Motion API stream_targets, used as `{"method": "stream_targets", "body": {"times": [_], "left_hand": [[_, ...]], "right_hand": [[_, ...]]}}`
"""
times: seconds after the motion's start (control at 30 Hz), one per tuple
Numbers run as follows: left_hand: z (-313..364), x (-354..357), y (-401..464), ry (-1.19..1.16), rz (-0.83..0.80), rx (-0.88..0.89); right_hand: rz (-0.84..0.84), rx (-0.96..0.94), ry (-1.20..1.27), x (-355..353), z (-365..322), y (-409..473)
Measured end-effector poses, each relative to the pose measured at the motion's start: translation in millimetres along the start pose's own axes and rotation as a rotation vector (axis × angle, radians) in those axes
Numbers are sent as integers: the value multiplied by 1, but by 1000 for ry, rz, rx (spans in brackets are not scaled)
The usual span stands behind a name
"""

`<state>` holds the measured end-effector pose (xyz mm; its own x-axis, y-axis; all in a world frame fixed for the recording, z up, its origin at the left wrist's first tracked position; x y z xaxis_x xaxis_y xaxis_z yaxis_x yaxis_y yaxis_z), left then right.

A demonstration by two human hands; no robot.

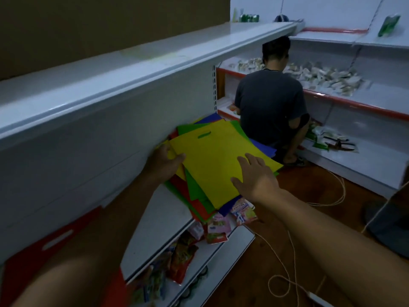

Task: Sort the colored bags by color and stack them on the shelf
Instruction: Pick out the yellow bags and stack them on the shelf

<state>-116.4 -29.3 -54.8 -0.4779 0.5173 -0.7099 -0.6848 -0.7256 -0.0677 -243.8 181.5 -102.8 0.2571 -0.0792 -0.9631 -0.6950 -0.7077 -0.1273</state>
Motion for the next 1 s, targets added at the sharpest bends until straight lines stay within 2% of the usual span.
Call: {"method": "stream_targets", "body": {"times": [0.17, 0.4, 0.53, 0.73, 0.87, 1.0], "left_hand": [[-20, 48, 27, -58, -8, -190], [-37, 77, 47, -132, 60, -299], [-46, 82, 58, -163, 89, -361], [-52, 70, 64, -250, 234, -409], [-56, 57, 61, -270, 338, -396], [-68, 54, 62, -395, 306, -482]], "right_hand": [[-42, -36, 29, 11, 42, 65], [-127, -22, 71, 33, 63, 115], [-93, -88, 51, 36, 52, 115], [8, -162, 80, 21, 45, 108], [9, -213, 156, 18, 42, 107], [2, -262, 240, 17, 36, 103]]}}
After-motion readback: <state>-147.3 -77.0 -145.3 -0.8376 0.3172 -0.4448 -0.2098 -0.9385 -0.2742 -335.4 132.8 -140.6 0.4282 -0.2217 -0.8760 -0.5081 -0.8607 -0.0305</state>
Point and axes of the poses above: each hand's wrist, its own y-axis towards the middle knuckle, its own x-axis out of the palm, z = x × y, the point moved 8 cm from there along y, towards the middle knuckle
